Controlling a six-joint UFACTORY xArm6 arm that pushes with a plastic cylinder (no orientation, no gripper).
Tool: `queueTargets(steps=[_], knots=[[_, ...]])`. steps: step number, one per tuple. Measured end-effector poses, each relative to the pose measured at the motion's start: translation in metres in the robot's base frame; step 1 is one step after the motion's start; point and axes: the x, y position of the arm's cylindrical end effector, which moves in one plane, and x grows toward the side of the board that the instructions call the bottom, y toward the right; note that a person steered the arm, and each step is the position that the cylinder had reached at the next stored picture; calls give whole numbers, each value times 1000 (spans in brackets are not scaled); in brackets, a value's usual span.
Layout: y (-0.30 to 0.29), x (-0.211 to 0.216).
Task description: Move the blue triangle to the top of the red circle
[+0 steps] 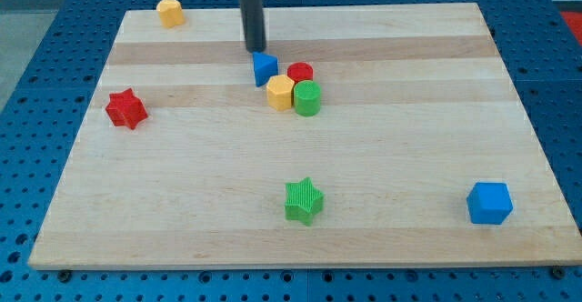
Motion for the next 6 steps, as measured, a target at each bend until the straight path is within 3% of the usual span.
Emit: queueTargets(steps=[2, 6], knots=[[-43, 44], [32, 54]])
